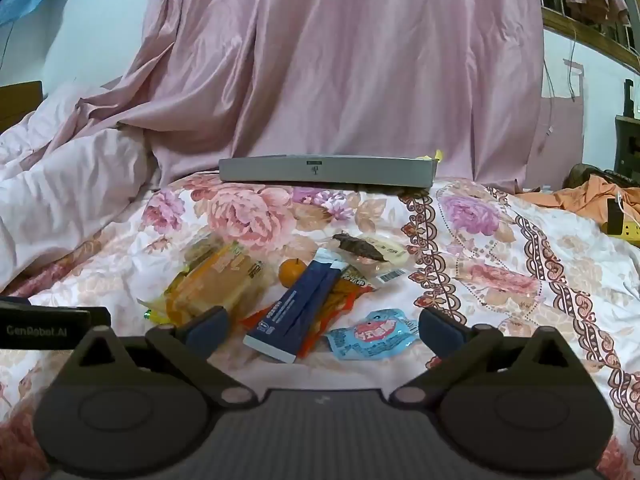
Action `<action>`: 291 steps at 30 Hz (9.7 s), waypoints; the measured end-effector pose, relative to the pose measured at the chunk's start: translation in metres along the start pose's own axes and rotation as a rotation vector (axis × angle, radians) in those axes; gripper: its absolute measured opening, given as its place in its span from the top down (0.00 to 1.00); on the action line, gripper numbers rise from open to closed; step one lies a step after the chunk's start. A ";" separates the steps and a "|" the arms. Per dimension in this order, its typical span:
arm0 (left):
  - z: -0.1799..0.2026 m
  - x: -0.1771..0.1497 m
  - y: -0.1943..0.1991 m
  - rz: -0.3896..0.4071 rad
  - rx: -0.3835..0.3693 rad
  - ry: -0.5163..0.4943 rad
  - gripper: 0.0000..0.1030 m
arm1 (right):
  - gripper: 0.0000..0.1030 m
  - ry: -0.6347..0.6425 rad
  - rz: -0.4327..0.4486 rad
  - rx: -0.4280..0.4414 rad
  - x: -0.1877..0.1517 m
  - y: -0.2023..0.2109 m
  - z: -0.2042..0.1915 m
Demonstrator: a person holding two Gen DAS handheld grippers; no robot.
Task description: Organize snacks
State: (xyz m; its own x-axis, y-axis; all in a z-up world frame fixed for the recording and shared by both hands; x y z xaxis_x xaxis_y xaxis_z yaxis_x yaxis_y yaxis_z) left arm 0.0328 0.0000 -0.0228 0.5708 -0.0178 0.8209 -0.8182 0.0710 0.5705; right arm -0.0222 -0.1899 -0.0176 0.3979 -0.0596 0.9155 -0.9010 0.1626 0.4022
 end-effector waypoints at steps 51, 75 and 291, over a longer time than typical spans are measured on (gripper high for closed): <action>0.000 0.000 0.000 -0.003 0.001 -0.001 0.01 | 0.00 0.004 -0.010 0.001 -0.001 0.000 -0.001; 0.005 0.021 -0.017 -0.007 -0.018 -0.033 0.01 | 0.00 0.046 -0.058 0.077 0.016 -0.029 0.005; 0.032 0.098 0.000 0.168 -0.157 -0.015 0.01 | 0.00 0.067 0.130 0.112 0.084 0.001 0.054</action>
State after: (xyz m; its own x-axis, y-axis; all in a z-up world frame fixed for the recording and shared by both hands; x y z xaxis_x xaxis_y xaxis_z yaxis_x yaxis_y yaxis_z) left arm 0.0867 -0.0339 0.0589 0.4253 -0.0075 0.9050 -0.8804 0.2284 0.4156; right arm 0.0016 -0.2477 0.0605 0.2839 0.0213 0.9586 -0.9578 0.0533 0.2825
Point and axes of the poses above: each gripper's, at about its wrist camera, not at the fingertips, and y roughly against the way its jaws point, z to its right, x to its top, the point moved 4 cm from there along -y, roughly the way its jaws point, and after that the axes turned 4 degrees about -x, right-handed, at the moved point
